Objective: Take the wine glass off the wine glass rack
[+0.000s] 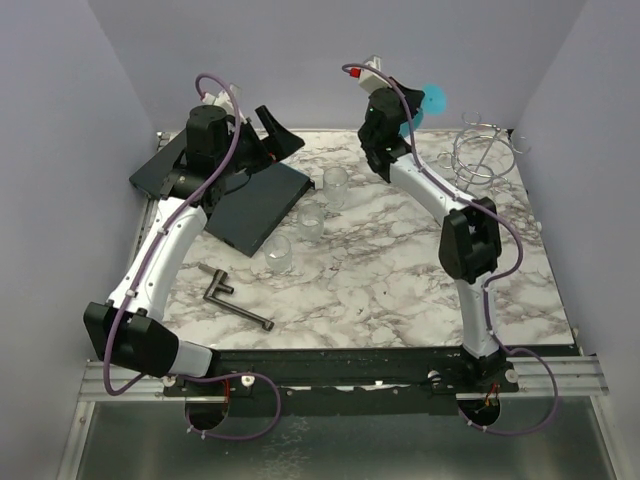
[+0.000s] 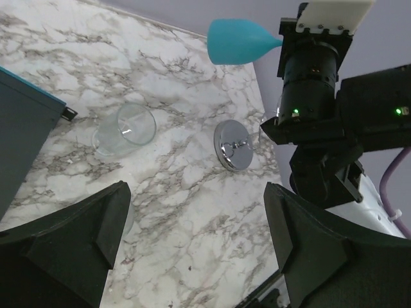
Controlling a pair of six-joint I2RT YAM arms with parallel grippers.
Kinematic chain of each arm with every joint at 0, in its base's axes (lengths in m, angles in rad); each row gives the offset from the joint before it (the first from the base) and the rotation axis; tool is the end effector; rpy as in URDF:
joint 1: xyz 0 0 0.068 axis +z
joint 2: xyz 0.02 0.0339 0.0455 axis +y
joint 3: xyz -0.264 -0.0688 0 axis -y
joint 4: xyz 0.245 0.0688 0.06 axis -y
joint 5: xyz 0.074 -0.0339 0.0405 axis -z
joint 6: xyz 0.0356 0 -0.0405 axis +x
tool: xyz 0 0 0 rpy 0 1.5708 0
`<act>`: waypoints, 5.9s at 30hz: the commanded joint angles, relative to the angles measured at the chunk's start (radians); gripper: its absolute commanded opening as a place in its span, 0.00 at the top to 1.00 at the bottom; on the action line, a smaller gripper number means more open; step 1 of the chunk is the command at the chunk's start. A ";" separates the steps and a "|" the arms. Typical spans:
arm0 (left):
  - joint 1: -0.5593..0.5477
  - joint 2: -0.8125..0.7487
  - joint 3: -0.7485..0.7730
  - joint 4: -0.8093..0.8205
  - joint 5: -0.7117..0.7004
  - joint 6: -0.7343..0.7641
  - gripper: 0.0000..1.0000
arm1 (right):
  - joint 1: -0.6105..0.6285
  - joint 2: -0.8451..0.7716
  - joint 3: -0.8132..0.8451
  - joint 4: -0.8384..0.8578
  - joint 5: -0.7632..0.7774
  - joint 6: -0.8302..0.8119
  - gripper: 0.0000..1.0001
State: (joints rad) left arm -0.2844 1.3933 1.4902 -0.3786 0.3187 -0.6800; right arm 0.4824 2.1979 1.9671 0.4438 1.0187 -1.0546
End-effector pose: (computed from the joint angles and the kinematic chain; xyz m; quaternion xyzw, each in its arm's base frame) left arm 0.2992 -0.0991 0.4268 -0.0616 0.7926 -0.3875 0.4668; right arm 0.4727 0.2133 0.3492 -0.1082 0.6579 -0.4855 0.5654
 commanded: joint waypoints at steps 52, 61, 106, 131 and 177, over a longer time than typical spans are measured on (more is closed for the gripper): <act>-0.038 0.513 -0.386 1.720 0.232 -1.267 0.18 | 0.384 -0.512 0.017 -0.809 -0.139 0.539 1.00; -0.038 0.454 -0.387 1.723 0.246 -1.268 0.31 | 0.383 -0.523 0.027 -0.838 -0.170 0.580 1.00; -0.116 0.204 0.168 0.111 0.257 -0.334 1.00 | -0.018 -0.744 -0.010 -1.112 -0.724 1.477 0.00; -0.580 0.650 0.805 -0.801 -0.405 0.277 1.00 | -0.343 -0.860 -0.169 -1.023 -1.162 1.687 0.00; -0.621 0.785 0.769 -0.738 -0.519 0.316 0.43 | -0.343 -0.933 -0.322 -0.945 -1.198 1.740 0.00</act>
State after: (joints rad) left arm -0.8989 2.2494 2.2406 -1.1233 -0.1555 -0.3695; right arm 0.1421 1.2758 1.6440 -0.5304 -0.1463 0.6807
